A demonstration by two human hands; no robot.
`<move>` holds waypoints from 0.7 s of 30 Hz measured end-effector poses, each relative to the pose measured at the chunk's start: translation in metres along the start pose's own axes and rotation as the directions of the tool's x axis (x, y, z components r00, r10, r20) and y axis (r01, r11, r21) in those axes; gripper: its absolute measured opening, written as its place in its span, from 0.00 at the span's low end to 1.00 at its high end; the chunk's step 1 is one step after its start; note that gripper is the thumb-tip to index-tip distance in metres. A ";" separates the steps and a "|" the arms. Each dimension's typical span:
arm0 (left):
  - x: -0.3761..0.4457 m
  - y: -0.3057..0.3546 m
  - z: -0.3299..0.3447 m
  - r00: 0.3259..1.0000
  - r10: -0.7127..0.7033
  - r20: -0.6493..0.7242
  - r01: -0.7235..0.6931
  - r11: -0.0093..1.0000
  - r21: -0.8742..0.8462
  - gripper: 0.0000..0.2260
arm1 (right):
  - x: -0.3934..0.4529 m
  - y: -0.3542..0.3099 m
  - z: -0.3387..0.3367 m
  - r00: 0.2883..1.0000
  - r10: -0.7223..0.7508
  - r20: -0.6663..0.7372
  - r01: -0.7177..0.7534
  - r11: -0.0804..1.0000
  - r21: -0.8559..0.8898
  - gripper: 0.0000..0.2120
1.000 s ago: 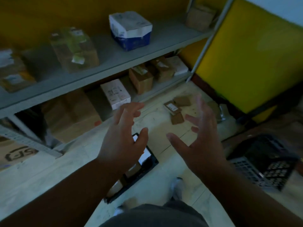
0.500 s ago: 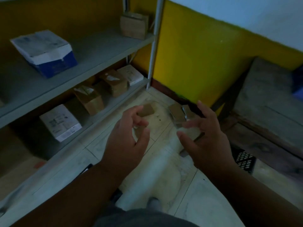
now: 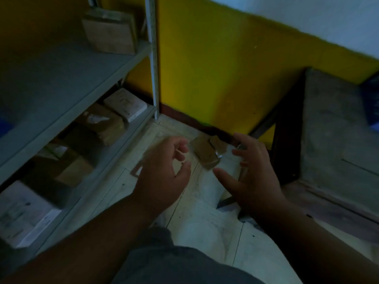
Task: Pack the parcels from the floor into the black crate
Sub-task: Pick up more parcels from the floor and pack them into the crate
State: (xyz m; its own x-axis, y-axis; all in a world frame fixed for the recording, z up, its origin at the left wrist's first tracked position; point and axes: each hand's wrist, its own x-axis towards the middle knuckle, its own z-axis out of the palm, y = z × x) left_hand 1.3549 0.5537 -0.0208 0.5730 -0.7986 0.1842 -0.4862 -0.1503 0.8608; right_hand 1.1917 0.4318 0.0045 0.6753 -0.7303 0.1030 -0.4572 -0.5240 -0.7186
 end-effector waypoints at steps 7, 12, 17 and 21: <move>0.142 -0.032 -0.011 0.993 0.021 0.113 -0.023 1.000 0.016 0.20 | 0.108 -0.002 0.024 0.993 0.108 -0.053 -0.106 0.993 0.044 0.40; 0.212 -0.073 0.042 0.975 0.004 0.222 -0.015 0.999 0.050 0.21 | 0.180 0.048 0.050 0.983 0.172 -0.062 -0.168 0.983 0.070 0.38; 0.281 -0.163 0.135 0.927 -0.058 0.370 -0.005 0.986 0.168 0.26 | 0.265 0.163 0.130 0.958 0.284 -0.039 -0.278 0.955 0.106 0.35; 0.298 -0.279 0.190 0.897 -0.312 0.313 0.247 0.941 0.230 0.25 | 0.309 0.255 0.227 0.938 0.320 0.136 -0.334 0.937 0.103 0.34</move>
State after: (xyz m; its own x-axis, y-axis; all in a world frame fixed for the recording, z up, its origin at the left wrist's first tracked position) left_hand 1.5357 0.2474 -0.2964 0.4592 -0.8520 -0.2516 -0.4679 -0.4727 0.7467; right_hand 1.4150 0.1724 -0.3029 0.5660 -0.7926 -0.2269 -0.5941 -0.2014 -0.7788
